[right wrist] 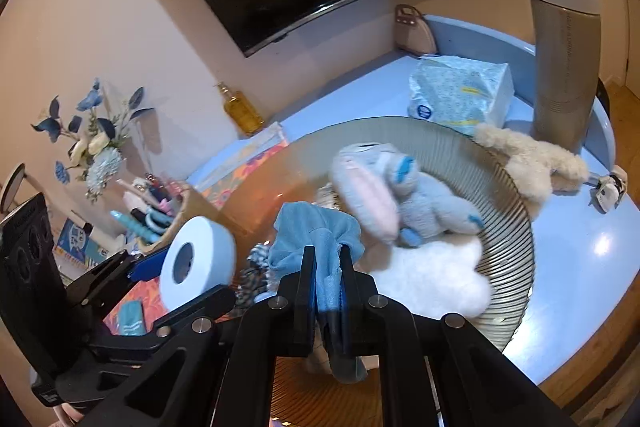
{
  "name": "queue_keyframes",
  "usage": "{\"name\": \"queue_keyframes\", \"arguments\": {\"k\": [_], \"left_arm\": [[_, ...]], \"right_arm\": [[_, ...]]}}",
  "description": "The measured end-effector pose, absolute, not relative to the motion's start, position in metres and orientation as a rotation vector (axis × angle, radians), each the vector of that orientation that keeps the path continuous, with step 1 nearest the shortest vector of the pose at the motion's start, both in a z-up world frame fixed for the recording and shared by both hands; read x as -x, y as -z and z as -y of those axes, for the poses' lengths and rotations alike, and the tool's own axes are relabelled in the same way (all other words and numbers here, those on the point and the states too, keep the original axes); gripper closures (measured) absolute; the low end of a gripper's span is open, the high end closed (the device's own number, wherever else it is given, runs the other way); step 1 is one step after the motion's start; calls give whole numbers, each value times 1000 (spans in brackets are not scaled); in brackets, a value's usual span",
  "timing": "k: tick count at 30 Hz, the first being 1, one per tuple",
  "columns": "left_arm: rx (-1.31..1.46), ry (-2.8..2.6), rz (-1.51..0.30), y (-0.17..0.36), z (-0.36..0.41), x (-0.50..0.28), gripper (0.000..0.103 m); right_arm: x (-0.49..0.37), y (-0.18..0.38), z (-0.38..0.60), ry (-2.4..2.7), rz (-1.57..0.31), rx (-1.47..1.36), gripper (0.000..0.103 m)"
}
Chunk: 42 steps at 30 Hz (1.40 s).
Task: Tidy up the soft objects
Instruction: 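Carry the tape roll and blue towel toward the amber glass bowl, then release both items into the amber glass bowl and open both tools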
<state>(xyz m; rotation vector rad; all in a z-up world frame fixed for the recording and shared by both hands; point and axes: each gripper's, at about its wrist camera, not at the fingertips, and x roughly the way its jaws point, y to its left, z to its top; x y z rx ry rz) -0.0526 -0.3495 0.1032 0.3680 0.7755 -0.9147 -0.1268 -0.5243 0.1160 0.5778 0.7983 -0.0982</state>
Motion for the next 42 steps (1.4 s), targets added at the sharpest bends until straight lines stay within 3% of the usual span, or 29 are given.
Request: {"name": "queue_keyframes", "arguments": {"k": [7, 8, 9, 10, 11, 13, 29, 42], "left_arm": [[-354, 914, -760, -100, 367, 33, 36], [-354, 914, -761, -100, 368, 32, 34], [-359, 906, -762, -98, 370, 31, 23], [-365, 894, -760, -98, 372, 30, 16], [-370, 881, -753, -97, 373, 29, 8], [-371, 869, -738, -98, 371, 30, 5], [-330, 923, -768, -112, 343, 60, 5], [-209, 709, -766, -142, 220, 27, 4]], "right_arm": [[123, -112, 533, 106, -807, -595, 95], [123, -112, 534, 103, -810, -599, 93], [122, -112, 534, 95, -814, -610, 88], [123, -112, 534, 89, -811, -622, 72], [124, -113, 535, 84, -802, -636, 44], [127, -115, 535, 95, -780, -639, 19], [144, -143, 513, 153, -754, -657, 19], [134, -201, 429, 40, -683, -552, 15]]}}
